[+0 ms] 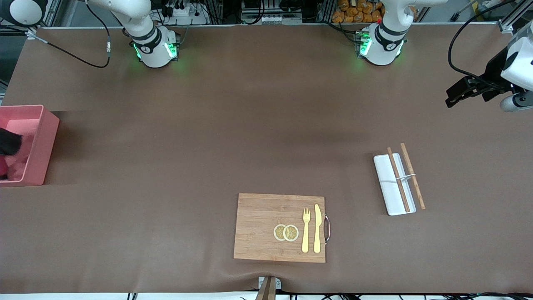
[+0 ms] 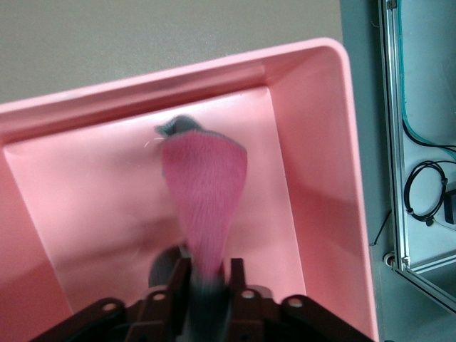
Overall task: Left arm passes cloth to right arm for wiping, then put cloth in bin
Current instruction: 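Open the right gripper to drop the cloth into the bin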
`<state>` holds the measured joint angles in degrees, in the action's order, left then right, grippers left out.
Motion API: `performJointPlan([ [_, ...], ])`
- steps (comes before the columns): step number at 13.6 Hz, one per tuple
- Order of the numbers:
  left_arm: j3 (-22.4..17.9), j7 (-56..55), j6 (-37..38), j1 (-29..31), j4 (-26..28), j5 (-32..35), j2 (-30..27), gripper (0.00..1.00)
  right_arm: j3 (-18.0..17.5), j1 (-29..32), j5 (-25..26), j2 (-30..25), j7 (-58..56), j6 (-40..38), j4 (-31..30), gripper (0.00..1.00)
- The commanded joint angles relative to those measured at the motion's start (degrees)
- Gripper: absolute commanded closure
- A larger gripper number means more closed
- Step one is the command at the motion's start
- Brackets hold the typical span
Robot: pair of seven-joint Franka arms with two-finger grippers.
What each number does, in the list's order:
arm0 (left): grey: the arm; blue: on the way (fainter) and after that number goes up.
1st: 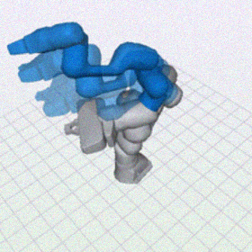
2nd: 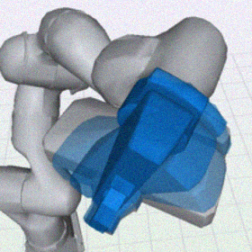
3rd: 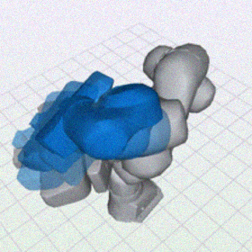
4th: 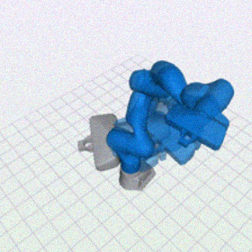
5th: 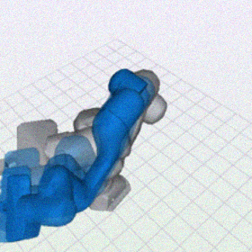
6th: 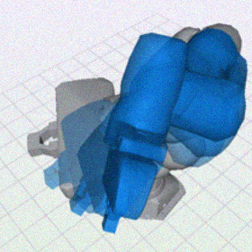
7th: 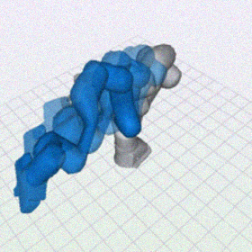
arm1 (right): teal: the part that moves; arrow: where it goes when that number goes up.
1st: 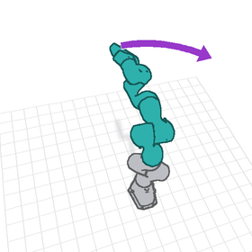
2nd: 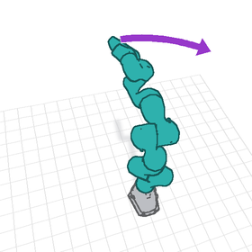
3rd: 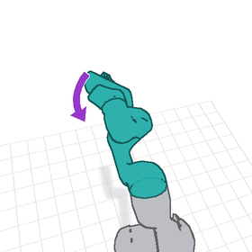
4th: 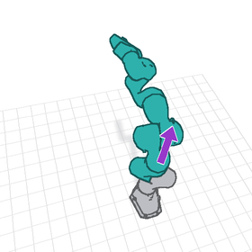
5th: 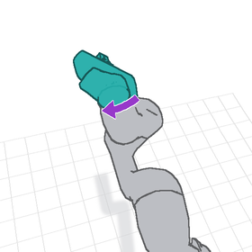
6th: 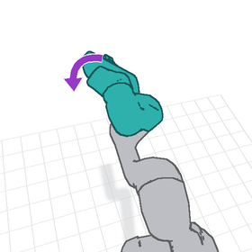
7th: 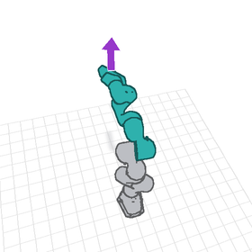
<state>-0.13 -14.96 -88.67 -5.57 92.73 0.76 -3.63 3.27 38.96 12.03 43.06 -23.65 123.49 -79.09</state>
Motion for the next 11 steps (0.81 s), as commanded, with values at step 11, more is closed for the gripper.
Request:
performJointPlan([
  [11,1.2,1.0,-1.0,1.0,1.6,0.3,-1.0,0.00,-5.1,-8.7,-0.2,-17.5,-0.3,-19.9,2.4,0.00],
])
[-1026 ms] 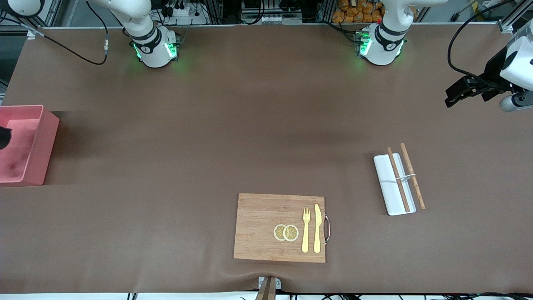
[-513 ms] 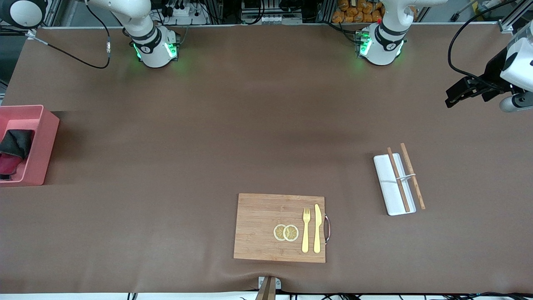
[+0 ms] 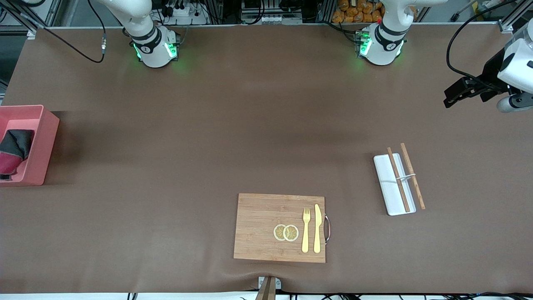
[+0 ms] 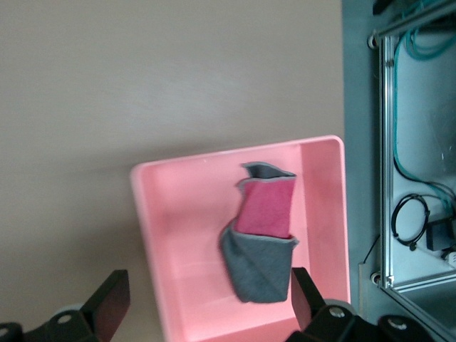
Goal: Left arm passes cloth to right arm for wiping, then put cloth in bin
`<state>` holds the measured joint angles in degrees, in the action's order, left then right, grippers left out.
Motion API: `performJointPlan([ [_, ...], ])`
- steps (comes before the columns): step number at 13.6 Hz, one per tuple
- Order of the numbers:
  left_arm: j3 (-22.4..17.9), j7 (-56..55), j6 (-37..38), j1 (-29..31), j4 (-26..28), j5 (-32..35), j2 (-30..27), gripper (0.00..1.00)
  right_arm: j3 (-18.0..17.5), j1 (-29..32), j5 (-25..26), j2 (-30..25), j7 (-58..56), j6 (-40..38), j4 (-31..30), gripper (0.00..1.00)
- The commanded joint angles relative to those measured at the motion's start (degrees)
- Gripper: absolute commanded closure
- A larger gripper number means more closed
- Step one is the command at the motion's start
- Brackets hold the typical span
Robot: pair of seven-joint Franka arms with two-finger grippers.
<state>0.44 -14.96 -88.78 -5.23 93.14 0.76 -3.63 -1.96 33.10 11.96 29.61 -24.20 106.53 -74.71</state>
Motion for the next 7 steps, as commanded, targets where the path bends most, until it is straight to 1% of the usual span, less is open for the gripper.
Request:
performJointPlan([
  [1,0.6,1.1,-0.9,0.7,1.2,0.3,-0.9,0.00,-0.1,-4.3,-0.4,-5.5,1.8,-4.6,-1.9,0.00],
  [2,0.6,1.1,-0.9,0.7,1.2,0.3,-1.0,0.00,-0.1,-5.8,-1.5,-6.8,2.7,-5.7,-2.0,0.00],
  [4,0.6,1.1,-0.9,0.7,1.1,0.3,-0.9,0.00,-0.2,-9.6,-5.3,-9.0,2.7,-11.0,-2.0,0.00],
  [6,0.5,1.1,-1.0,0.7,1.1,0.3,-0.9,0.00,-0.1,-13.4,-9.7,-11.5,2.8,-13.4,-2.5,0.00],
  [7,0.5,1.1,-0.9,0.8,1.1,0.3,-0.9,0.00,-0.1,-15.3,-10.9,-12.4,3.1,-14.1,-2.8,0.00],
])
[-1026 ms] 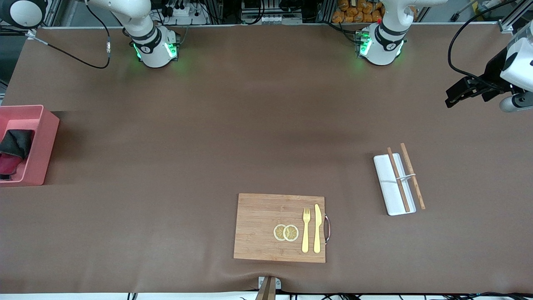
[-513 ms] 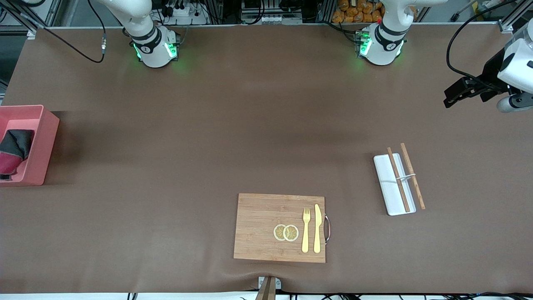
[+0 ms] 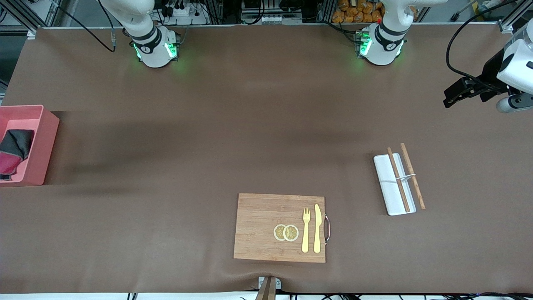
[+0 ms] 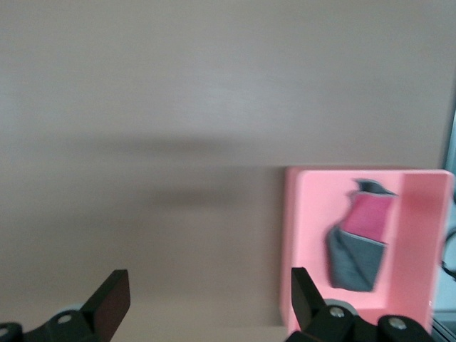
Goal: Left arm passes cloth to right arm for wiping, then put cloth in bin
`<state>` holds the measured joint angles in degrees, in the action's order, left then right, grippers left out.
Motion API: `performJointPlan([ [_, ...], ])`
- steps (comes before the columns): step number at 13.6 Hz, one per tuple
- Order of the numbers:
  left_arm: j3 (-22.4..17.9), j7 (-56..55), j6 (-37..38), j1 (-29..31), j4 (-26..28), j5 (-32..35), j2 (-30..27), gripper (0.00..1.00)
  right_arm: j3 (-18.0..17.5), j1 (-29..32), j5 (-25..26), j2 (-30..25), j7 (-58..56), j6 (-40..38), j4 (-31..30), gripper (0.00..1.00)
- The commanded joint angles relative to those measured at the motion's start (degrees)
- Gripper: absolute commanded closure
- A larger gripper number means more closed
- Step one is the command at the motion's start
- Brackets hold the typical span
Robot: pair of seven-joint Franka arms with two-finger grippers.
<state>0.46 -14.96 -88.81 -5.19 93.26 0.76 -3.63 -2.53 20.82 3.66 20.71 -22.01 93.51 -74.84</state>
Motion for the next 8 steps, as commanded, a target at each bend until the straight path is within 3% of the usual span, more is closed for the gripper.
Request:
performJointPlan([
  [1,0.3,1.2,-0.8,0.9,1.0,0.3,-0.9,0.00,0.5,-5.5,-3.5,-4.6,4.5,-1.3,-3.1,0.00],
  [3,0.2,2.2,-0.9,0.9,0.9,0.4,-0.9,0.00,0.5,-12.2,-3.7,-6.5,16.2,-1.4,-3.9,0.00],
  [8,0.2,2.3,-0.8,0.8,0.6,0.4,-1.1,0.00,0.5,-21.2,-6.0,-9.3,26.3,-3.1,-4.6,0.00],
])
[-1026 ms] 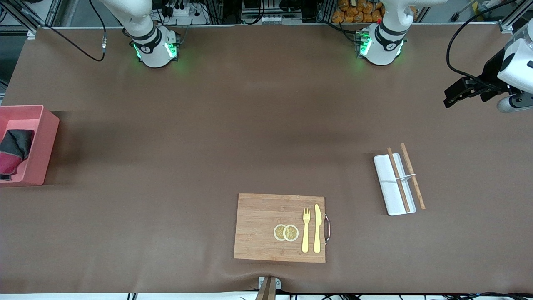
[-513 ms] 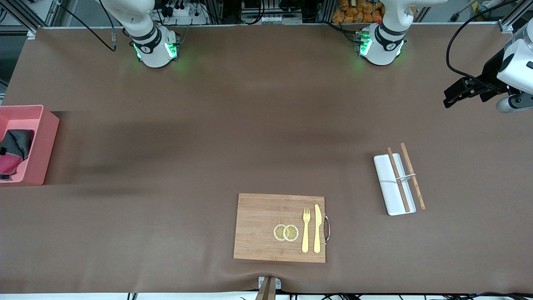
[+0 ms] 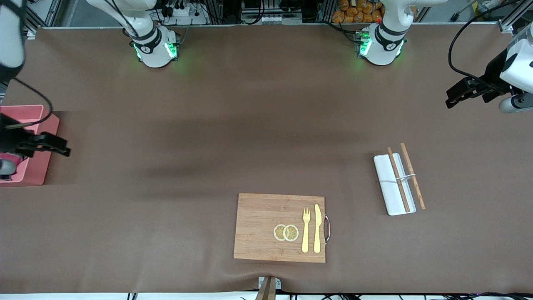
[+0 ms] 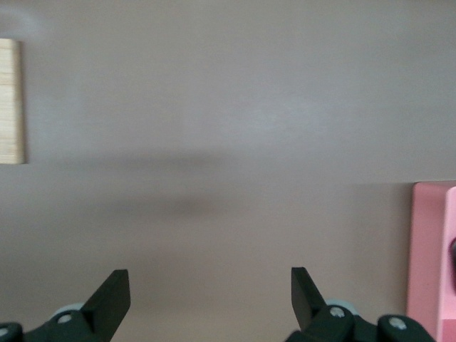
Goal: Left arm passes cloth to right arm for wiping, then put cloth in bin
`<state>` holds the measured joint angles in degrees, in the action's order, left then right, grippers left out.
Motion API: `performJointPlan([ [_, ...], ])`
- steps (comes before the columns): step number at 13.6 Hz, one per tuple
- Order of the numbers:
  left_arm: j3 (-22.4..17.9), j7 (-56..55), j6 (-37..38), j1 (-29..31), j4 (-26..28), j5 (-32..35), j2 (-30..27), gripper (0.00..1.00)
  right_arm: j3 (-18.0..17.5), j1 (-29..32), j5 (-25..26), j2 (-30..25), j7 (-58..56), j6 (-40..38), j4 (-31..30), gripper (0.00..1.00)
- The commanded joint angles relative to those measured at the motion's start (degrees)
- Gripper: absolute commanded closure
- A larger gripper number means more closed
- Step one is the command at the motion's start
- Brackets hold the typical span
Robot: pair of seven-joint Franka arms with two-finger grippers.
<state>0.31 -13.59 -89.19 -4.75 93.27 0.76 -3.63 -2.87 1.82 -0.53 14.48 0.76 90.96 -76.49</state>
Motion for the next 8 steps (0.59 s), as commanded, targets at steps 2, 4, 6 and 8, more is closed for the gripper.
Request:
performJointPlan([
  [2,0.3,0.9,-0.5,0.4,0.7,0.4,-1.1,0.00,1.0,-4.1,-1.8,-5.4,6.6,-0.7,-4.2,0.00],
  [4,0.4,0.9,-0.5,0.4,0.7,0.4,-1.1,0.00,1.4,-3.8,-1.0,-8.1,6.3,-1.2,-6.2,0.00],
  [6,0.6,0.9,-0.5,0.3,0.7,0.4,-1.2,0.00,1.4,-2.4,-0.1,-12.2,4.9,0.3,-10.7,0.00],
  [8,0.7,0.9,-0.5,0.3,0.7,0.4,-1.2,0.00,1.3,-0.3,-0.2,-15.7,3.4,1.8,-14.0,0.00],
])
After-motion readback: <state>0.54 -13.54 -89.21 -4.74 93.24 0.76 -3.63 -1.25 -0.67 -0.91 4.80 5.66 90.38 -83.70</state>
